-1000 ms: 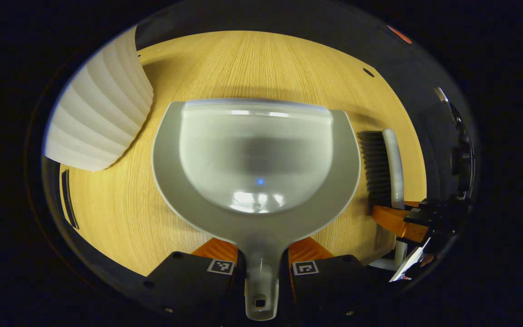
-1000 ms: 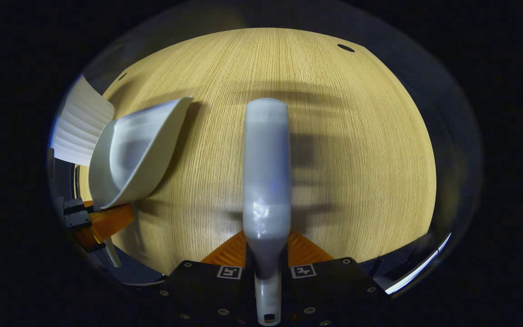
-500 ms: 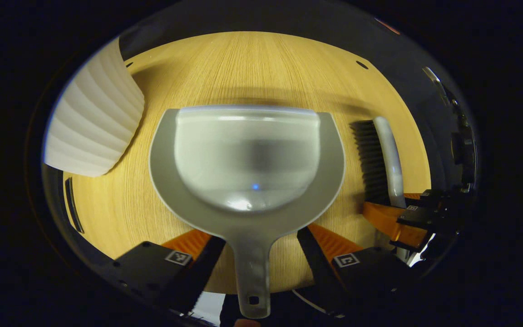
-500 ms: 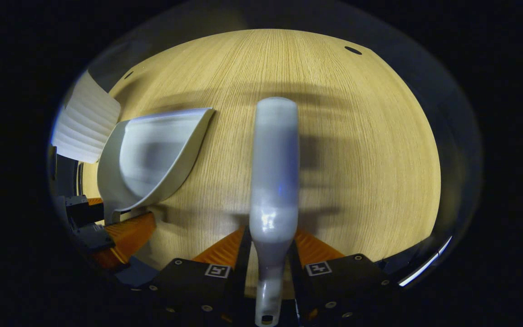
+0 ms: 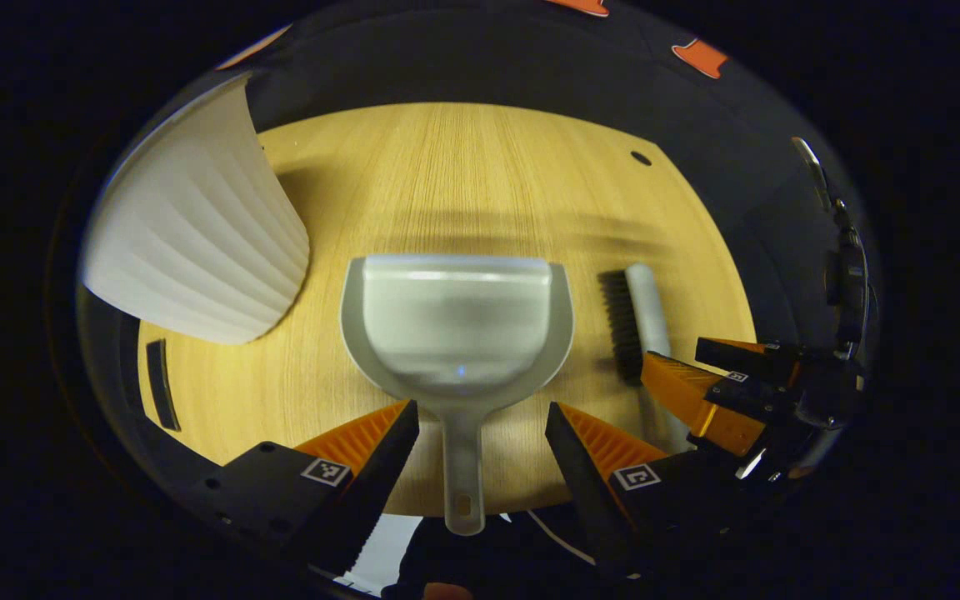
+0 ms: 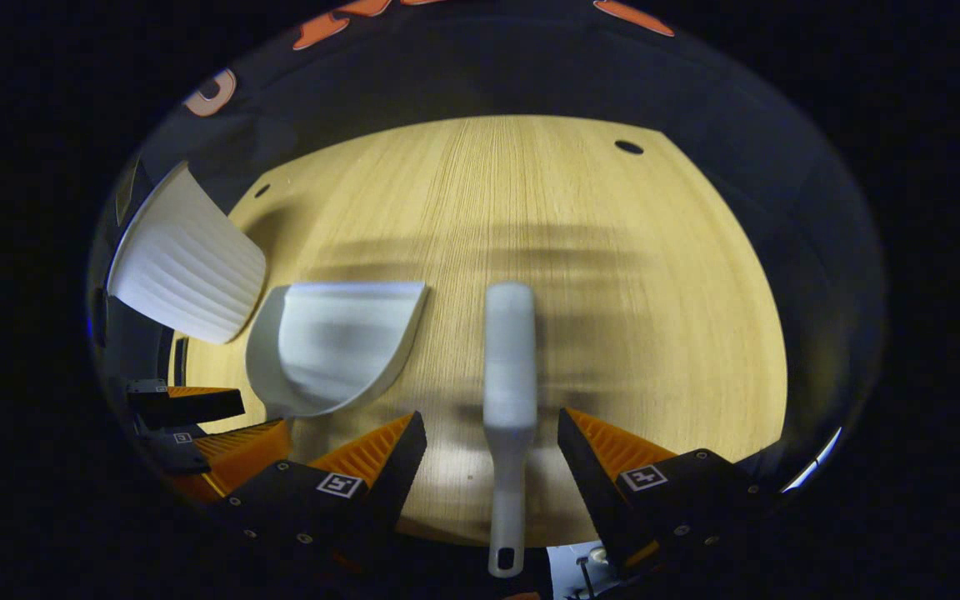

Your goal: Pick up the small broom and dustpan from the desktop, sweep the trash into the dustpan with the broom, and then empty the trash into the garbage bin.

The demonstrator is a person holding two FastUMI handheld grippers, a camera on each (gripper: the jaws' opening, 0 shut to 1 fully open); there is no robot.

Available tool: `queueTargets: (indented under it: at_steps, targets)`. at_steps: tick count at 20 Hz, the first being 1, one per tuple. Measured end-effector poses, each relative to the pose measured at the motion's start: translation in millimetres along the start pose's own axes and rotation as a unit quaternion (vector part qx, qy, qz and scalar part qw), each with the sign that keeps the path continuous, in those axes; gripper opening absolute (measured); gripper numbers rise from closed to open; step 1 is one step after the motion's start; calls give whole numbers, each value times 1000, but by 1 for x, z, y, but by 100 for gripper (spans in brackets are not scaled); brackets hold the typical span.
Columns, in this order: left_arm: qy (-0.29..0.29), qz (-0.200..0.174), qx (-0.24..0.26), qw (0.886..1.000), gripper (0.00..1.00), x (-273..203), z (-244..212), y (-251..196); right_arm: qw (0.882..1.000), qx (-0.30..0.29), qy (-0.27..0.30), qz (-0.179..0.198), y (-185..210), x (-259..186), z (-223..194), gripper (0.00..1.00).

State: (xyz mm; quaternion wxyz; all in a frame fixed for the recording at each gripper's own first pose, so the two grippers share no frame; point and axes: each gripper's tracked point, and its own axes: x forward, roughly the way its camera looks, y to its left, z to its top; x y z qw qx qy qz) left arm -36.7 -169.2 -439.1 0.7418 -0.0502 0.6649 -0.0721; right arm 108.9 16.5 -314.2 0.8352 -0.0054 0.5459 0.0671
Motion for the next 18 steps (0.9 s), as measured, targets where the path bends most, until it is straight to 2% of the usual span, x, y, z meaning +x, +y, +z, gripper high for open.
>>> queueTargets:
  at_steps: [2, 4, 5, 7, 9, 12, 15, 18]
  targets:
    - [-52, 2, 10, 999, 99, -19, 27, -2, 998, 3, -65, -1, 0, -30, 34, 96]
    - [-113, -1, 31, 993, 98, -22, 47, -1, 990, 1, -141, 21, 11, -65, 76, 96]
    - [-147, -7, 45, 988, 98, -29, 60, -5, 983, -4, -179, 29, 16, -82, 93, 96]
    - [-229, 9, 54, 972, 98, -21, 71, 0, 966, -11, -258, 23, 19, -117, 128, 95]
    - [-311, 36, 50, 949, 98, -16, 83, 5, 942, -17, -335, 10, 17, -154, 161, 95]
    - [-410, 66, 47, 909, 97, -14, 95, 16, 906, -23, -422, -10, 12, -190, 182, 95]
    - [-509, 85, 42, 855, 96, -23, 105, 14, 890, -30, -455, -15, 13, -205, 188, 95]
    - [-581, 104, 47, 806, 95, -50, 104, 13, 871, -48, -488, -11, 21, -220, 192, 95]
